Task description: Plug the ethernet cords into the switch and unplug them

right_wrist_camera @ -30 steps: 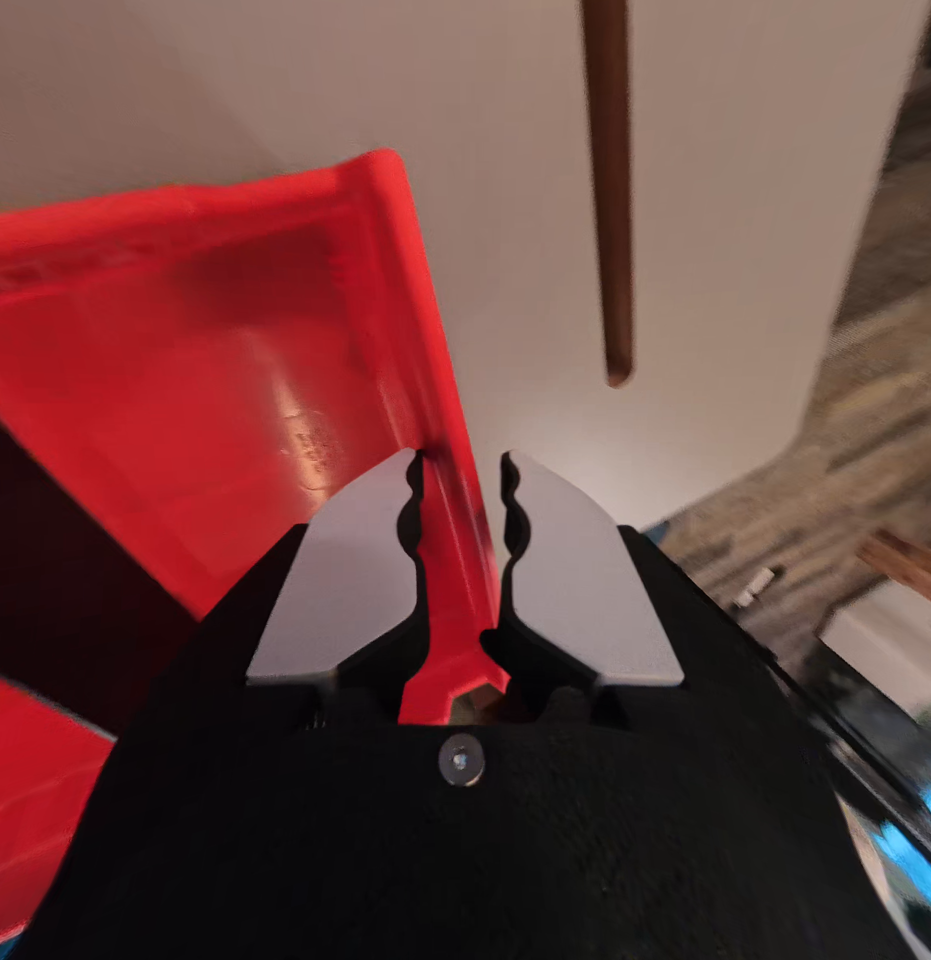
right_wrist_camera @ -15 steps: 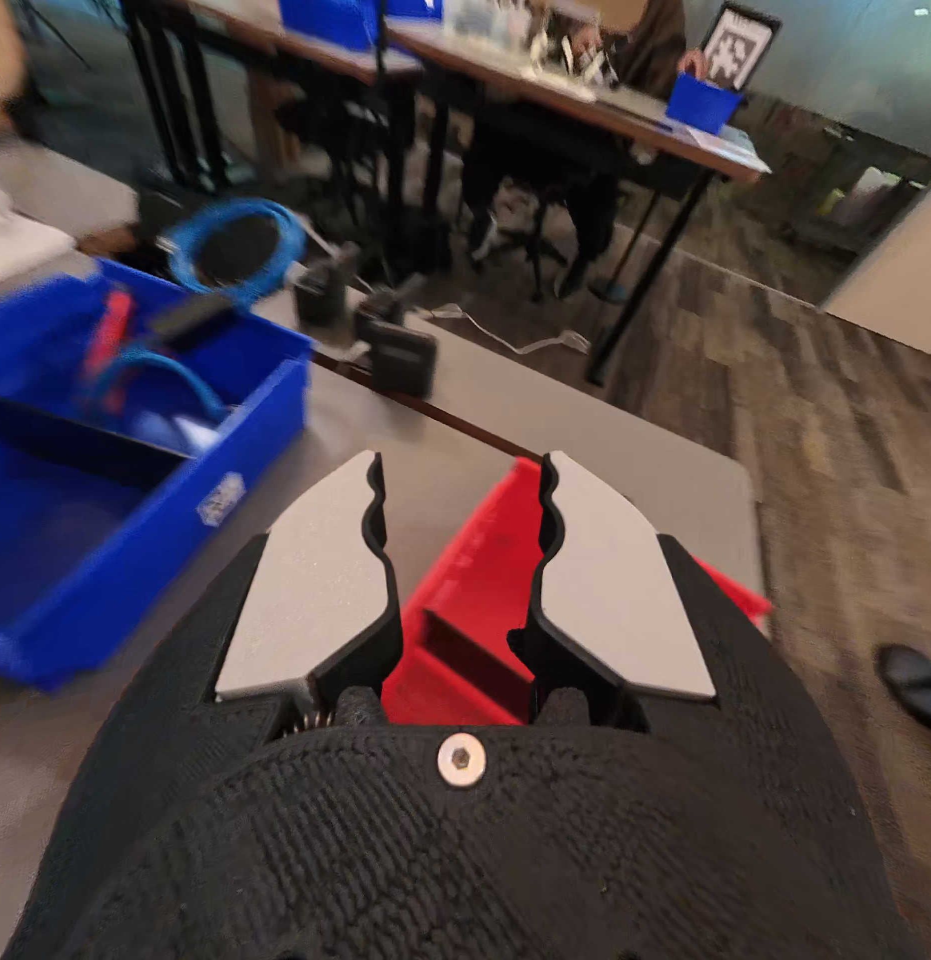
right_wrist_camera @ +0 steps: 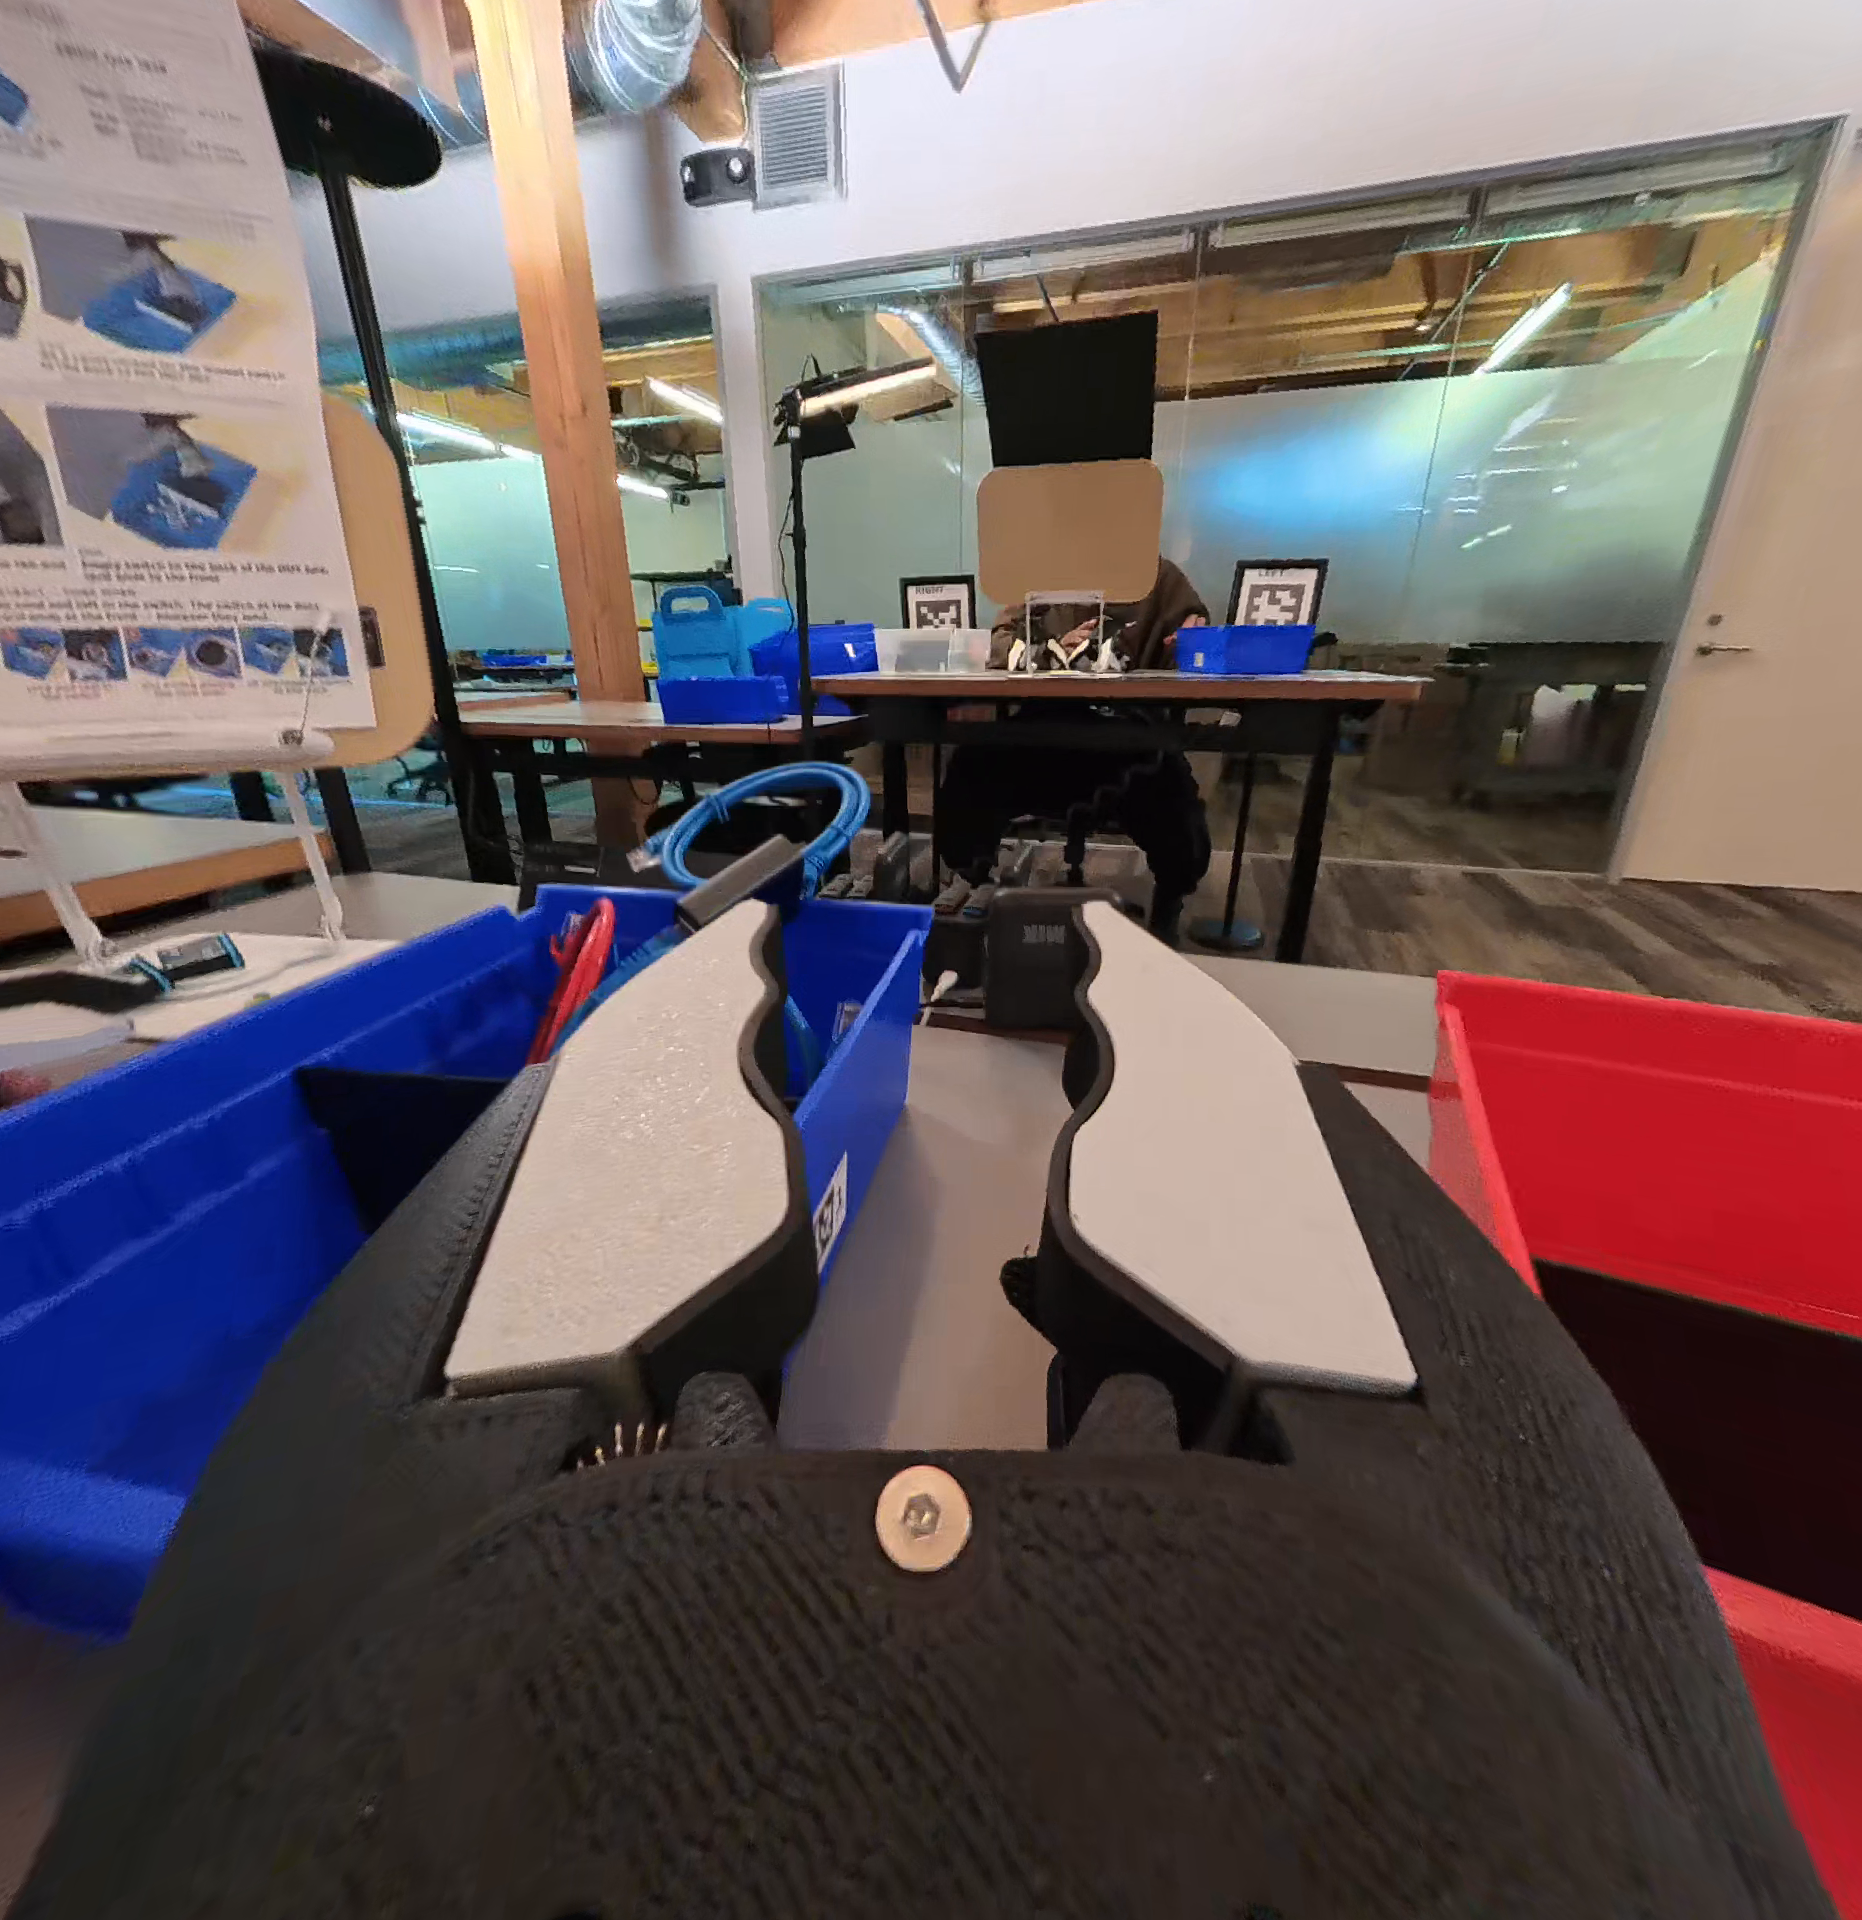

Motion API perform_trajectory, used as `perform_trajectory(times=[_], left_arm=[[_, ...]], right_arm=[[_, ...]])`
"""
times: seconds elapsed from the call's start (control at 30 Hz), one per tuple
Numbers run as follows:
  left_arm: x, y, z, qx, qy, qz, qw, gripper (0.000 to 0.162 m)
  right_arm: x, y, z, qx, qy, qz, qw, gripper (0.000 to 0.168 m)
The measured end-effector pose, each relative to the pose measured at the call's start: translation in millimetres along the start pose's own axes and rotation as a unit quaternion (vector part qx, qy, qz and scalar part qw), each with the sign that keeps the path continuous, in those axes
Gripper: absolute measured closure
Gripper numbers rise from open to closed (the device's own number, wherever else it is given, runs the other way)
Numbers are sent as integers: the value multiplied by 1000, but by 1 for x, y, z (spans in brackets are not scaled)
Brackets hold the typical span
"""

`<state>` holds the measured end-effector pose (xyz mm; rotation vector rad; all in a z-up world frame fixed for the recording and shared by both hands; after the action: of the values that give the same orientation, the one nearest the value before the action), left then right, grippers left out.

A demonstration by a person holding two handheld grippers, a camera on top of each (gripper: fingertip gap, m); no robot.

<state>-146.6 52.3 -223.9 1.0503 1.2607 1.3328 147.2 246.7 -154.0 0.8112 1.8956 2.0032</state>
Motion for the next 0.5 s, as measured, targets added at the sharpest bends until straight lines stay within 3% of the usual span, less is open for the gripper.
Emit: perform_trajectory(times=[0.17, 0.5], left_arm=[[1, -2, 6, 15, -20, 5, 1000, 112], [0, -1, 10, 41, -12, 13, 999, 117]], right_arm=[[-2, -16, 0, -68, -35, 6, 997, 137], [3, -39, -8, -69, -33, -42, 996, 145]])
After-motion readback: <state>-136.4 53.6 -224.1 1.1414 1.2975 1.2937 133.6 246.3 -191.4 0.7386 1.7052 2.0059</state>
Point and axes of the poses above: each gripper's, where its closed fingertips meet, x out along the fingers, y out of its top, z = x × y across the jaws, the point moved 4 cm from there along -x, back along the fingers, and after that the axes turned 2 degrees about -y, right-handed, at the moved point
